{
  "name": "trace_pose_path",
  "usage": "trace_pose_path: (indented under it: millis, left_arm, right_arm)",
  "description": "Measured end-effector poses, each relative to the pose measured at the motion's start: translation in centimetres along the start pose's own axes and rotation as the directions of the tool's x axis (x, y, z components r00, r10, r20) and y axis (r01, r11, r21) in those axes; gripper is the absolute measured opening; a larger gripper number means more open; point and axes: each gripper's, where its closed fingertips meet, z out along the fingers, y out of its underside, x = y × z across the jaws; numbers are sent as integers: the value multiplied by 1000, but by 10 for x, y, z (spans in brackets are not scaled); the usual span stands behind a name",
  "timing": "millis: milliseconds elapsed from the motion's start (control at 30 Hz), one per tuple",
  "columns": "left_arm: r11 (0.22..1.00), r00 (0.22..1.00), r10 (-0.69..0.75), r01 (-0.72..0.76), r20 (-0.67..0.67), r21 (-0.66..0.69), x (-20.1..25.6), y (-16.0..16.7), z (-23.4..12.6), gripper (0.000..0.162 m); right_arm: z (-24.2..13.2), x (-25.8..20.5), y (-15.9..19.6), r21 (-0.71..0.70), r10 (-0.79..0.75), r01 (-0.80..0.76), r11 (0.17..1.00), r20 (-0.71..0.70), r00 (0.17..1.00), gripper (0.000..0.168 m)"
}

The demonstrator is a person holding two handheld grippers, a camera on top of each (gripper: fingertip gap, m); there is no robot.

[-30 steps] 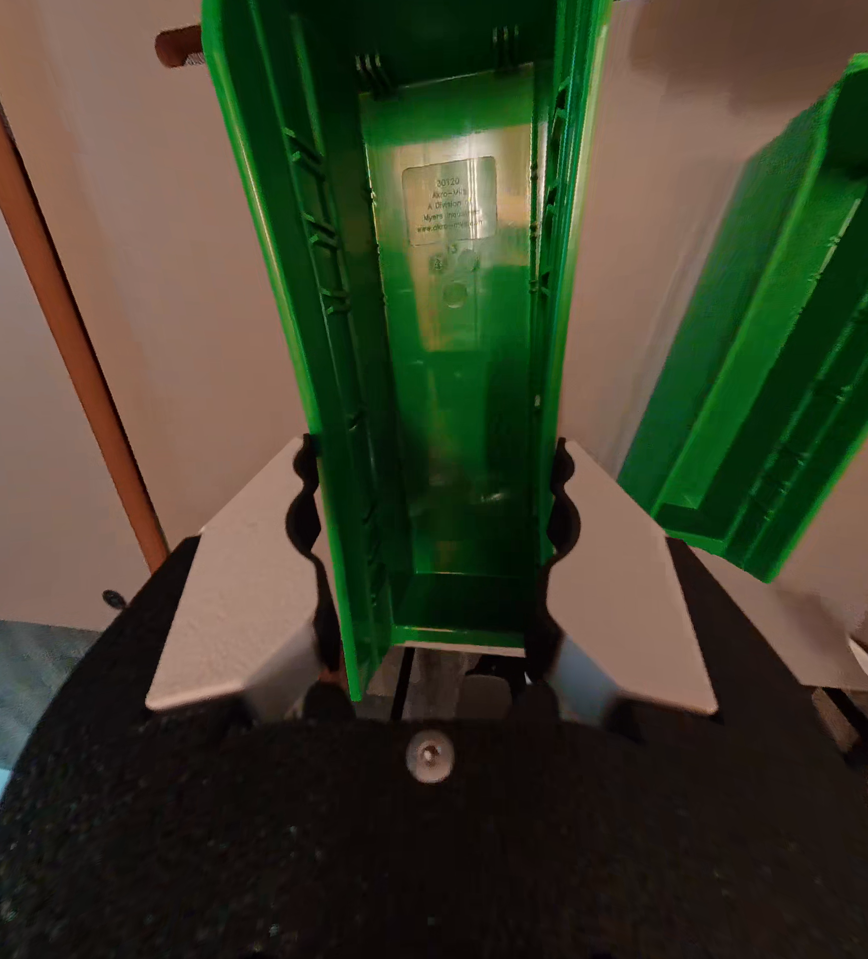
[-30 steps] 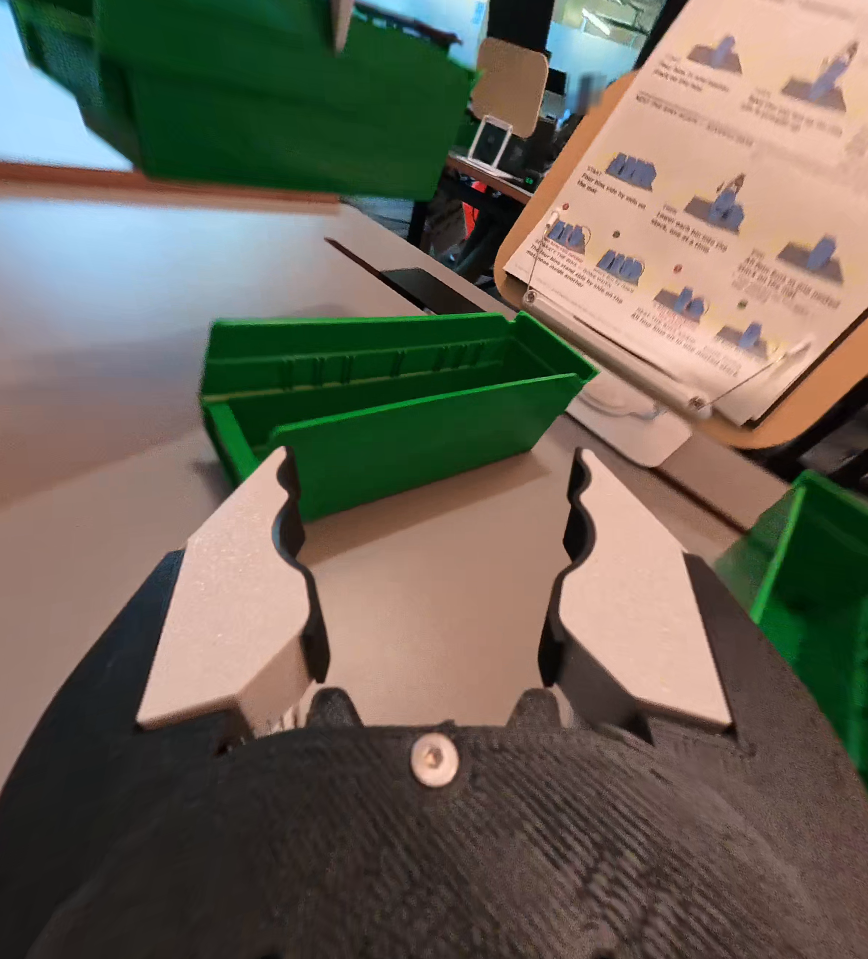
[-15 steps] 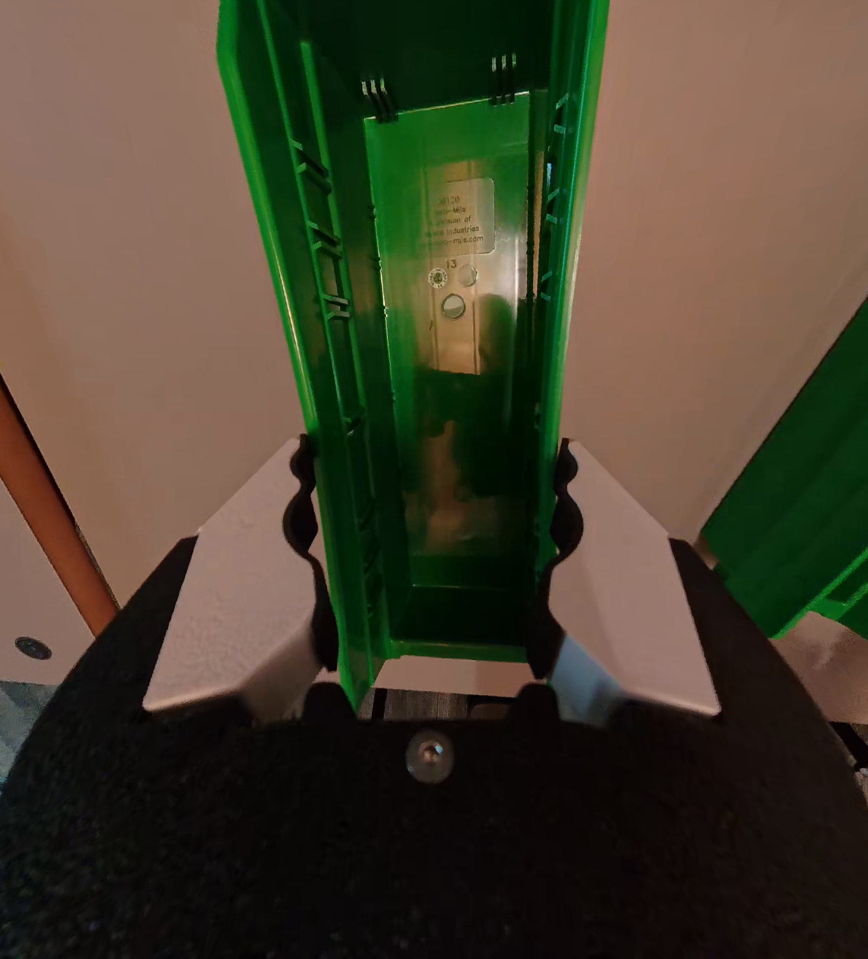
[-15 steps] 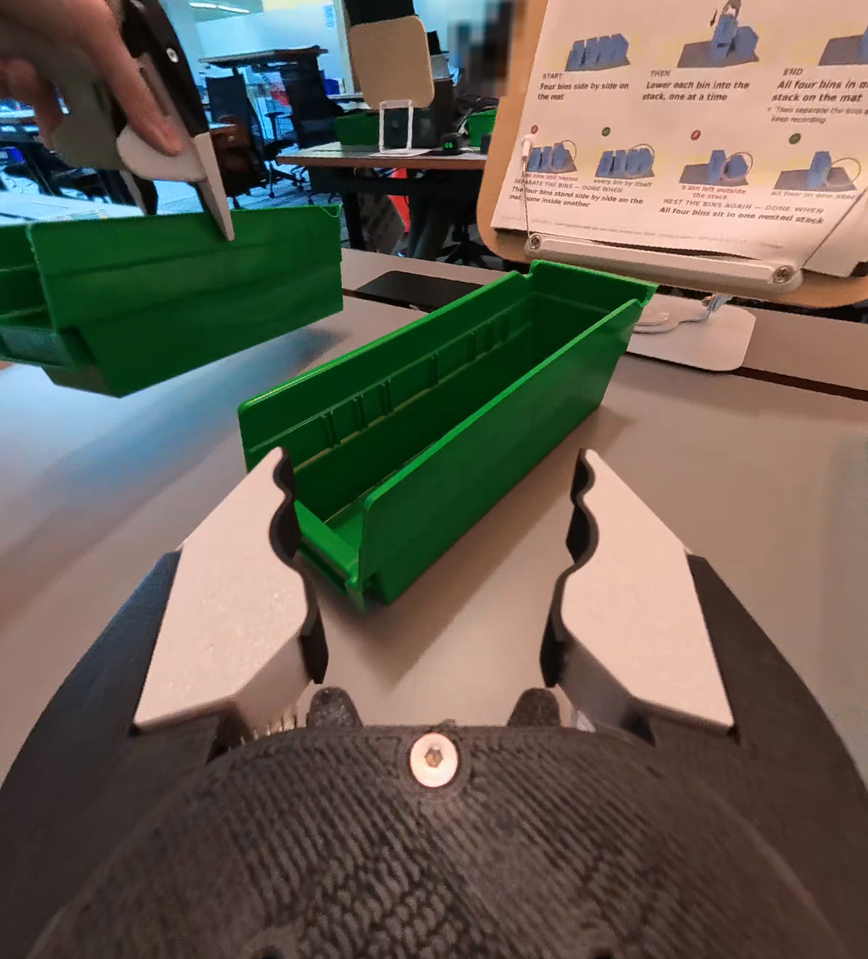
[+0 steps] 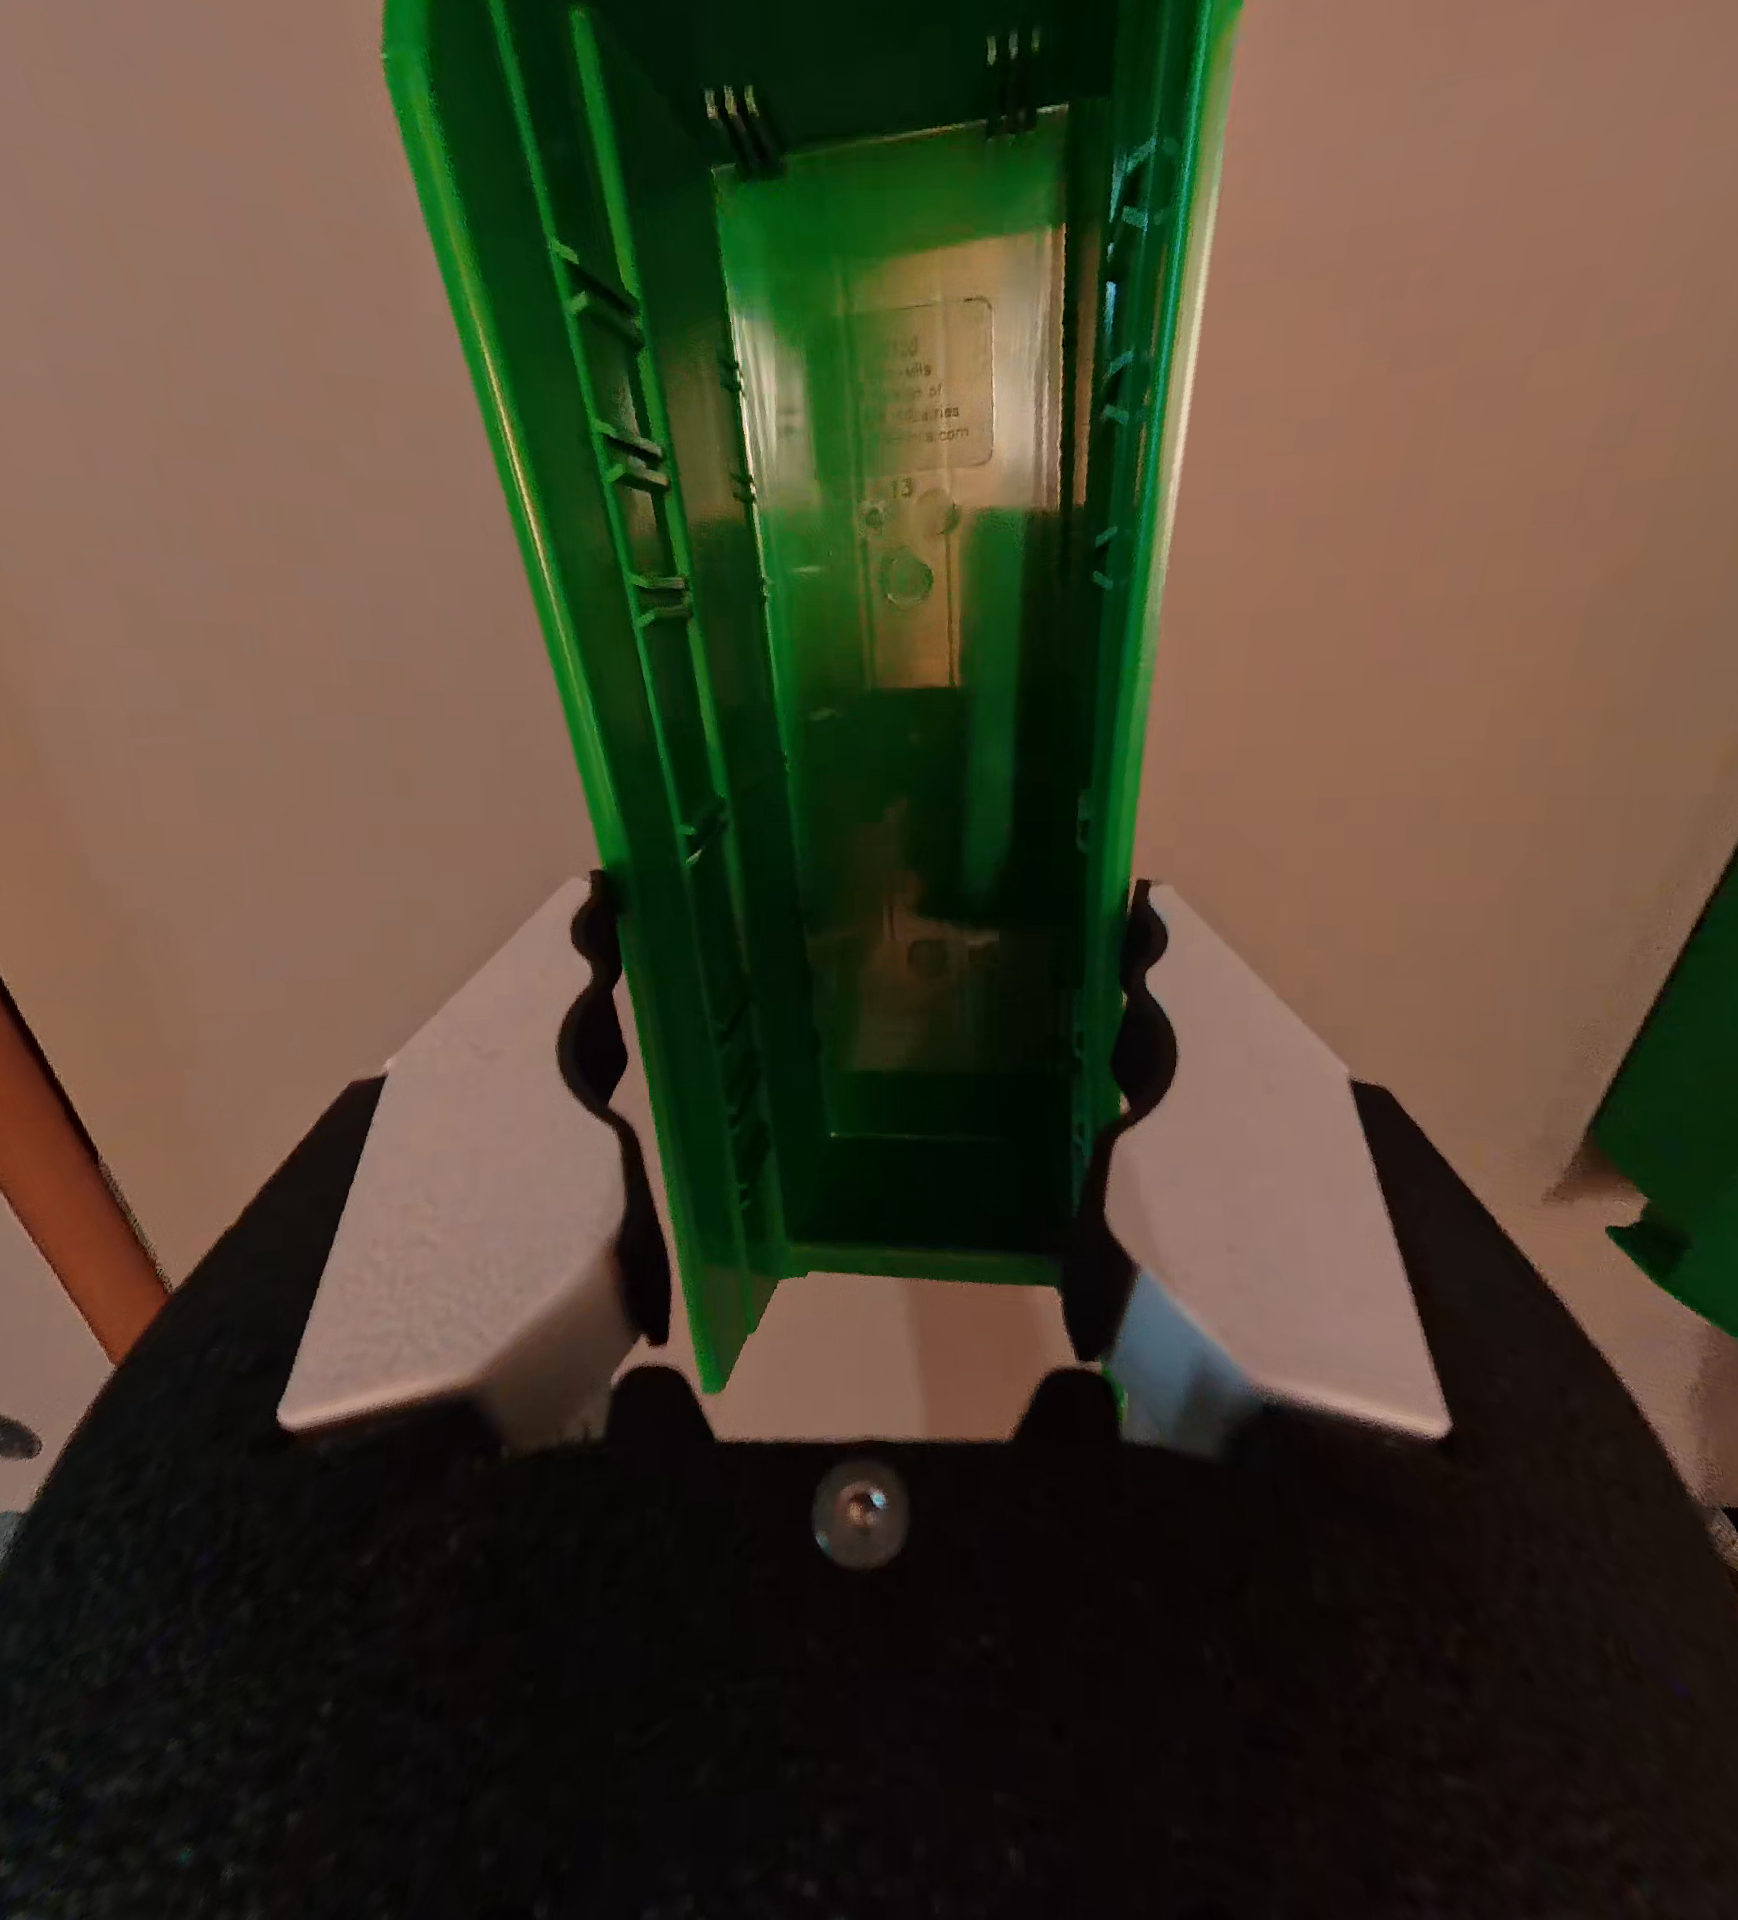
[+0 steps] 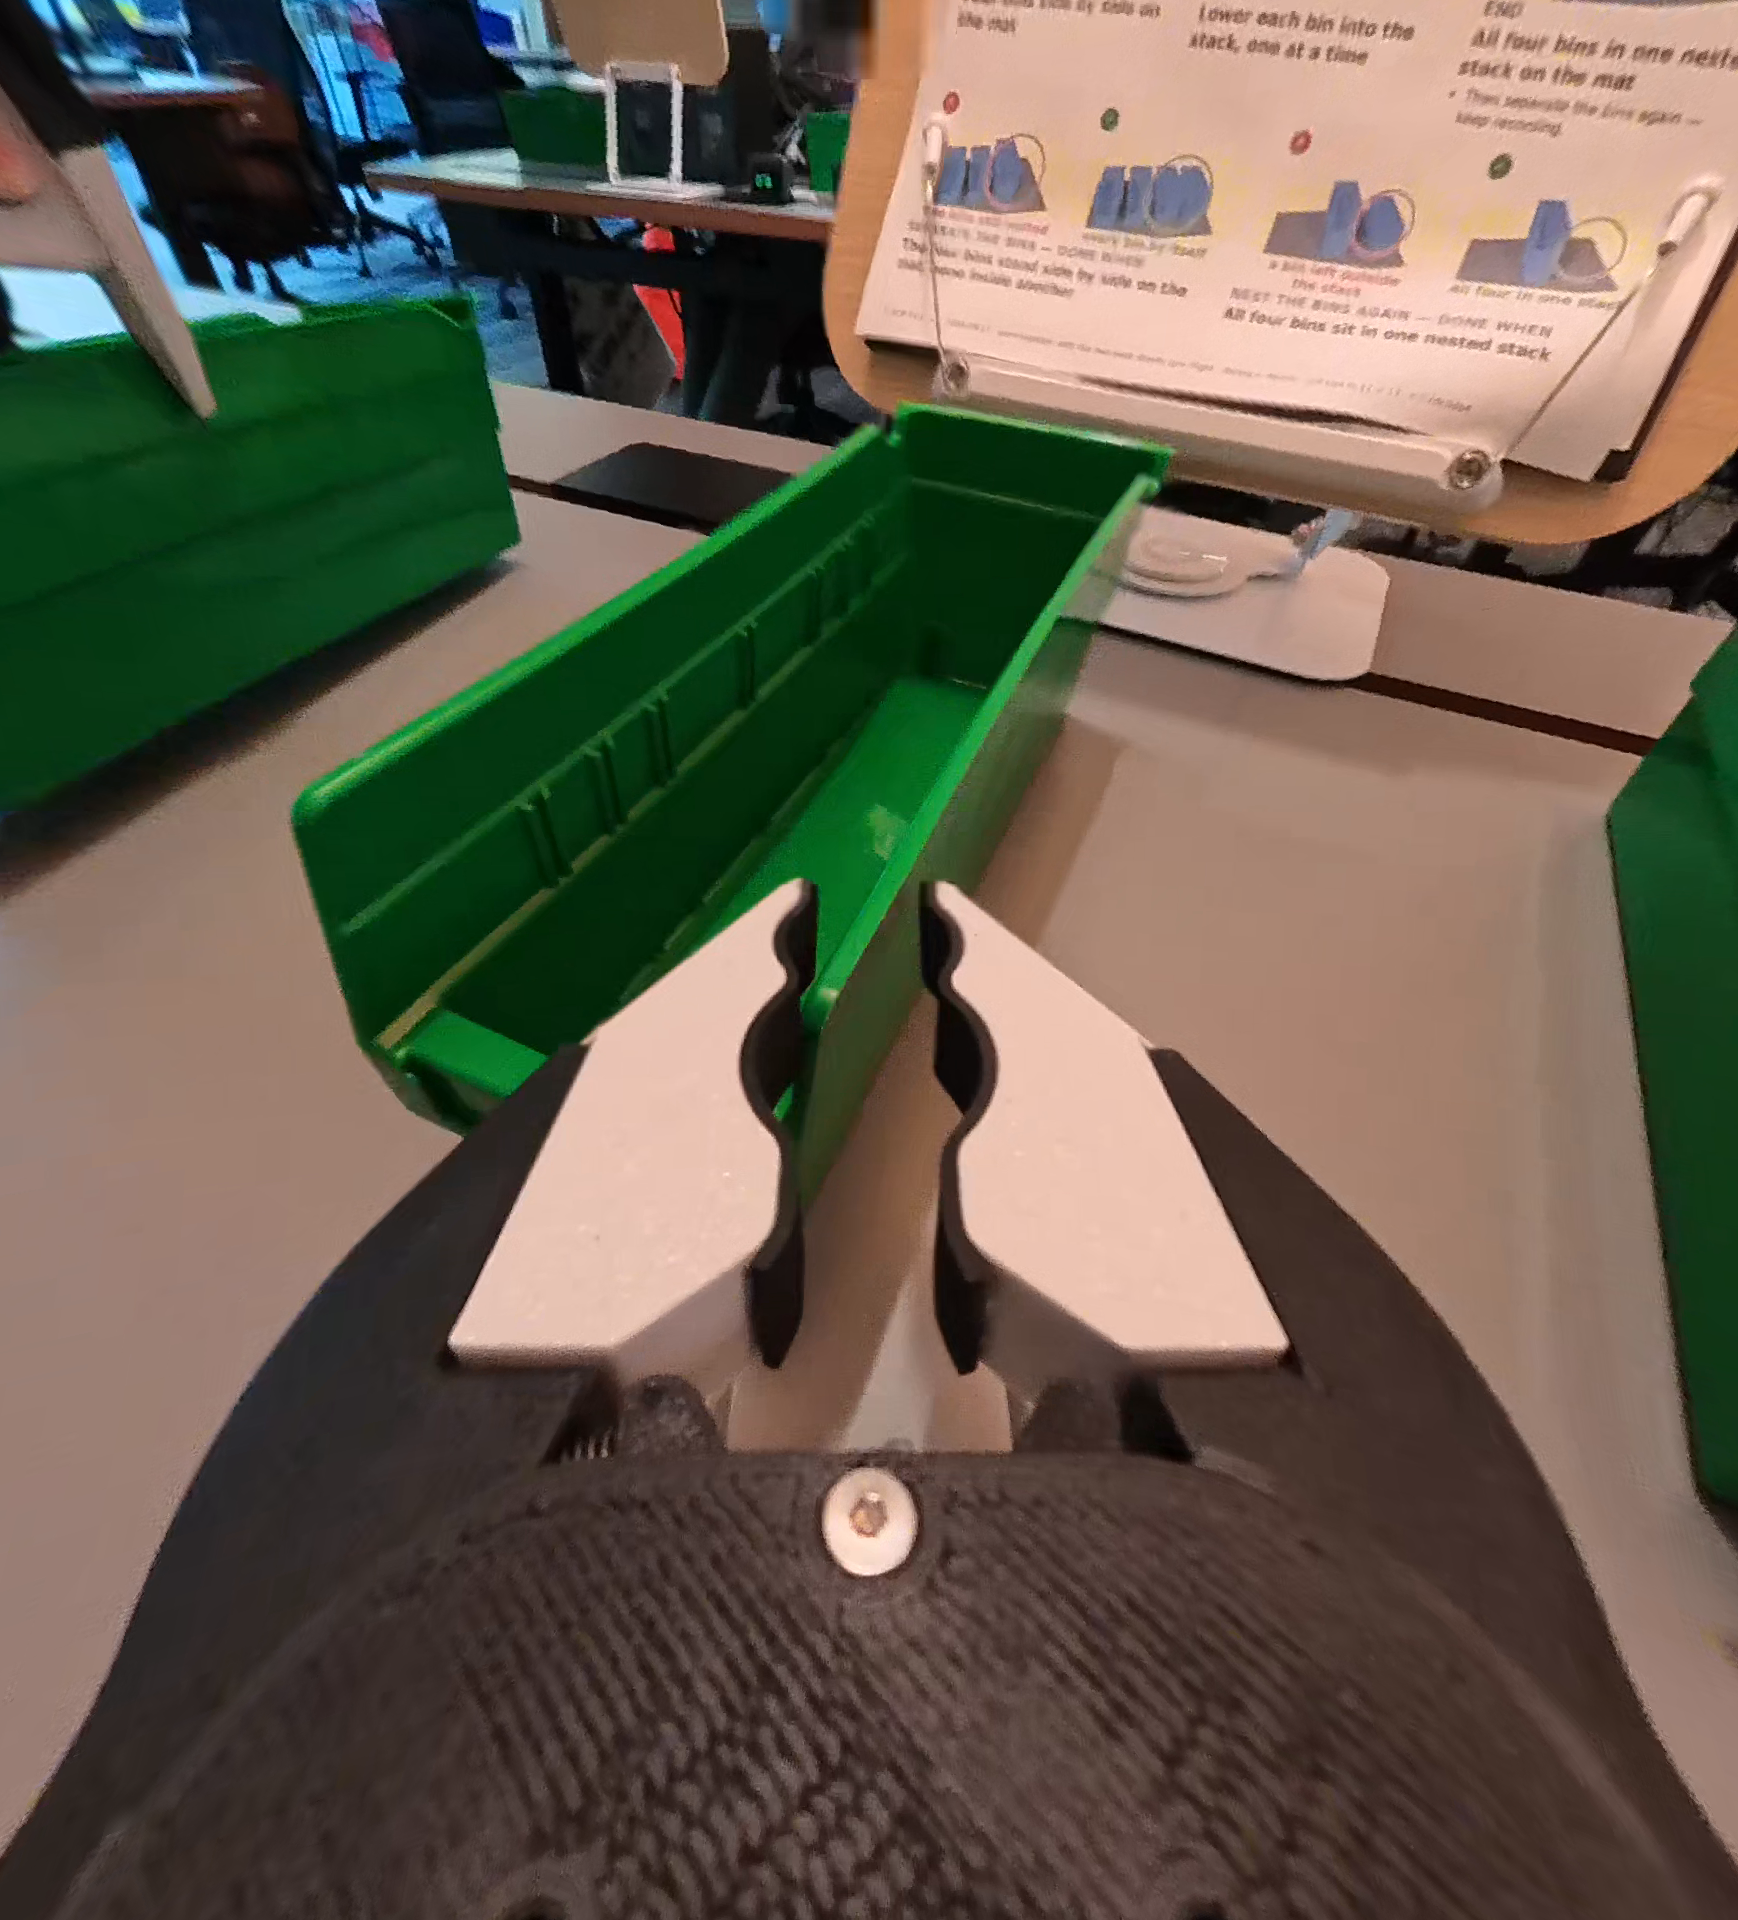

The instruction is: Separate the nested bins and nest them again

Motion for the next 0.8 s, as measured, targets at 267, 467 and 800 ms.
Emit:
trace_pose_path:
  millis: [267, 467, 800]
  left_arm:
    - [999, 1000, 19, -19, -13, 33, 0, -3, 5, 96]
    - [997, 1000, 18, -18, 0, 74, -6, -7, 6, 94]
    - [993, 995, 66, -74, 80, 94, -9, -9, 9, 99]
  right_arm:
    - [6, 31, 15, -92, -40, 35, 995, -45, 998, 3]
    - [-15, 58, 22, -65, 79, -88, 994, -136, 988, 3]
    - [-20, 64, 24, -33, 129, -137, 990, -174, 976, 3]
